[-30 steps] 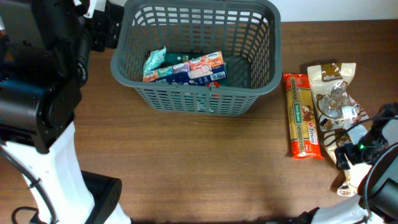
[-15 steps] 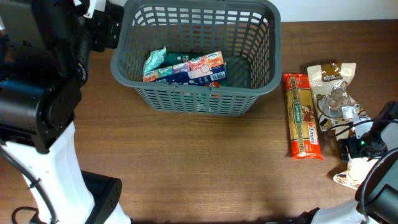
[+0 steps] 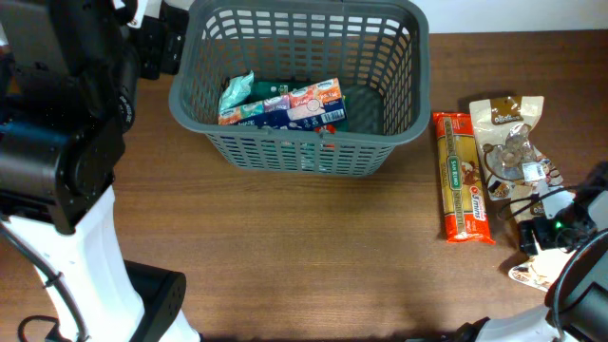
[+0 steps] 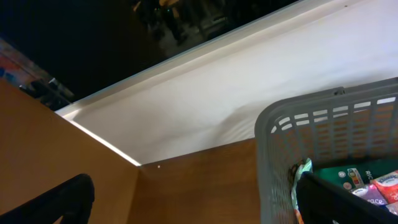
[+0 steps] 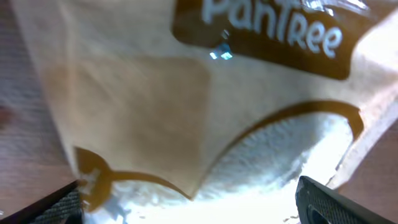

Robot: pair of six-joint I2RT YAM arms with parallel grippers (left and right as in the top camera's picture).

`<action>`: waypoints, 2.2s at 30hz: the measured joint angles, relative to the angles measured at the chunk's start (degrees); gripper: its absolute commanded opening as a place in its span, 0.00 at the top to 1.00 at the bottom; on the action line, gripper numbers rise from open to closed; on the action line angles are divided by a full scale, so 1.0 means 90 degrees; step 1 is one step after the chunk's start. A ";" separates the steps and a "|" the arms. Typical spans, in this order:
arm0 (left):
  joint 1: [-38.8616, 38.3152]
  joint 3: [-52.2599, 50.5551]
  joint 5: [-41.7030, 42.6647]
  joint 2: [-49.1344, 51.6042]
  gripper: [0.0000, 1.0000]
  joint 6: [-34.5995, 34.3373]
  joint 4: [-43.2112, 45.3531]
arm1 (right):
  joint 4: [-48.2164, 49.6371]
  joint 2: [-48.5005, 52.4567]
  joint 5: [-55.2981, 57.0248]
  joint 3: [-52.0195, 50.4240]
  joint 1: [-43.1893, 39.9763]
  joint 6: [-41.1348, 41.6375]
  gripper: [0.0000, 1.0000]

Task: Pack container
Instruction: 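Lower the right gripper onto the Pantree snack bag, then close the right gripper on the Pantree snack bag and lift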

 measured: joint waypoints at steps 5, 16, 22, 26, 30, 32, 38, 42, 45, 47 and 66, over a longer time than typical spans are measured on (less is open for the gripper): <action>0.0000 0.0000 -0.0019 0.0000 0.01 -0.0002 -0.0002 | 0.0032 0.0000 -0.0005 0.0000 -0.0119 -0.0134 0.11; 0.0000 0.0000 -0.0022 0.0000 0.01 0.0000 -0.0015 | 0.0034 -0.0015 -0.0056 0.0000 -0.0121 -0.0267 0.33; 0.0000 0.0000 -0.0022 0.0000 0.01 0.0000 -0.0017 | 0.0024 -0.0017 -0.0165 0.0000 -0.0119 -0.0333 0.01; 0.0000 0.0000 -0.0022 0.0000 0.01 0.0000 -0.0017 | 0.0029 -0.0019 -0.0194 0.0000 -0.0119 -0.0335 0.01; 0.0000 0.0000 -0.0022 0.0000 0.01 0.0000 -0.0017 | 0.0177 -0.0019 -0.0219 -0.0034 -0.0138 -0.0338 0.01; 0.0000 0.0000 -0.0022 0.0000 0.01 -0.0002 -0.0017 | 0.0267 -0.0019 -0.0296 -0.0102 -0.0192 -0.0345 0.00; 0.0000 0.0000 -0.0022 0.0000 0.01 0.0000 -0.0017 | 0.0369 -0.0032 -0.0476 -0.0138 -0.0396 -0.0372 0.12; 0.0000 0.0000 -0.0022 0.0000 0.01 -0.0002 -0.0017 | 0.0410 -0.0034 -0.0534 -0.0138 -0.0437 -0.0384 0.14; 0.0000 0.0000 -0.0022 0.0000 0.01 0.0000 -0.0017 | 0.0415 -0.0034 -0.0561 -0.0138 -0.0447 -0.0396 0.11; 0.0000 0.0000 -0.0022 0.0000 0.01 0.0000 -0.0017 | 0.0418 -0.0034 -0.0605 -0.0138 -0.0457 -0.0413 0.07; 0.0000 0.0000 -0.0022 0.0000 0.01 -0.0002 -0.0019 | 0.1112 -0.0175 -0.0675 -0.0529 -0.0466 -0.0457 0.45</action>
